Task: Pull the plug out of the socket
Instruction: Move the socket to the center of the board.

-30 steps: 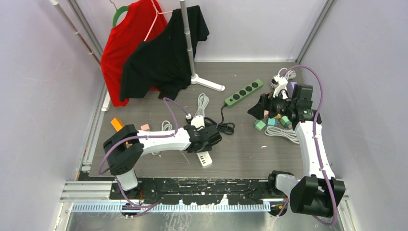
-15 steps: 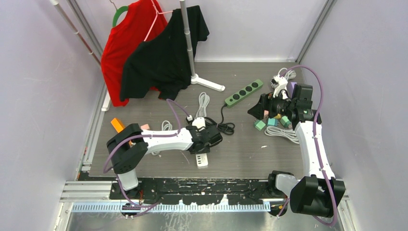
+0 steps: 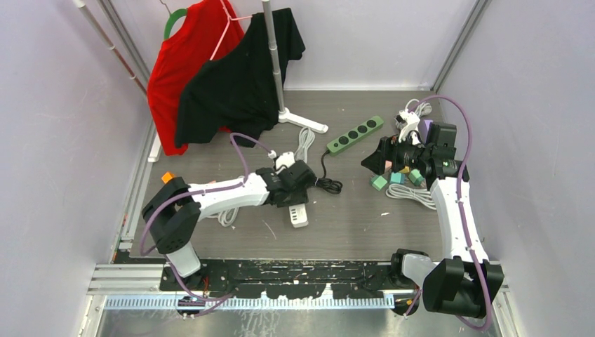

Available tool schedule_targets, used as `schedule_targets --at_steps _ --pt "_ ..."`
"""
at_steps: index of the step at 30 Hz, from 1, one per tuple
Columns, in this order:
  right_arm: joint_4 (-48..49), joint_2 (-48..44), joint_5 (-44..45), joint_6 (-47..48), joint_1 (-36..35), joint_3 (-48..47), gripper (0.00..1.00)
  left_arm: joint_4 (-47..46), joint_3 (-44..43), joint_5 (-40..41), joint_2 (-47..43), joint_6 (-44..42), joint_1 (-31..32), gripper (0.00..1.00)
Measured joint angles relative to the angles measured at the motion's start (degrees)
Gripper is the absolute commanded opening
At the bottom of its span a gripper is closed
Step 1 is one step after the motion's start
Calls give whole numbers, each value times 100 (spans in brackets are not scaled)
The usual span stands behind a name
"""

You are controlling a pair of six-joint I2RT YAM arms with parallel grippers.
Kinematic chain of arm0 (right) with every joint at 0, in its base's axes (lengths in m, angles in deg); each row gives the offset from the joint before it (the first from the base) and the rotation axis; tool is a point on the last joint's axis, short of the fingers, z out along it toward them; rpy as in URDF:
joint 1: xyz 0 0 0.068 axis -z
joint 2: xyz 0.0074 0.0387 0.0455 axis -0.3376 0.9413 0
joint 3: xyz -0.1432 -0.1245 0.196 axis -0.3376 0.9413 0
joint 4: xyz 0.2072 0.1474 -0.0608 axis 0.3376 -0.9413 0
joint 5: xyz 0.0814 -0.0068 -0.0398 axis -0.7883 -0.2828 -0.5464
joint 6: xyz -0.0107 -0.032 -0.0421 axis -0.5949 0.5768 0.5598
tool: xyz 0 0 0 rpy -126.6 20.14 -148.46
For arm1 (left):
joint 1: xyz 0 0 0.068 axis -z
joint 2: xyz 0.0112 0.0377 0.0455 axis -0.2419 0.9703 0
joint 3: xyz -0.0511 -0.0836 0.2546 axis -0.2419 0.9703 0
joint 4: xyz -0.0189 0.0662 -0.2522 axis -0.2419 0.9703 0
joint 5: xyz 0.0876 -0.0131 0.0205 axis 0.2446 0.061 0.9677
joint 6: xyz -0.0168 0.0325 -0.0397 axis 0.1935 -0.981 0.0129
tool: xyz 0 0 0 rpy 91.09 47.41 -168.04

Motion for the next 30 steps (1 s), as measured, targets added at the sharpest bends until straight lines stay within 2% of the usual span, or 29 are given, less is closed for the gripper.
schedule_targets --at_steps 7,12,15,20,22,25,30 --pt "0 -4 2 0 0 0 84 -1027 -245 -837 227 -83 -763 0" --pt "0 -4 4 0 0 0 84 -1224 -1362 -1198 1235 -31 -914 3" --pt "0 -13 7 0 0 0 84 -1445 -2065 -1401 1902 114 -916 9" --pt "0 -57 4 0 2 0 84 -1847 -2559 -1746 2535 380 -916 32" --pt "2 -70 4 0 2 0 84 -1976 -2573 -1832 2599 457 -916 50" --pt "2 -79 4 0 2 0 84 -2085 -2573 -1941 2601 546 -916 67" --pt "2 -79 4 0 2 0 84 -2424 -2520 -2155 2597 422 -916 74"
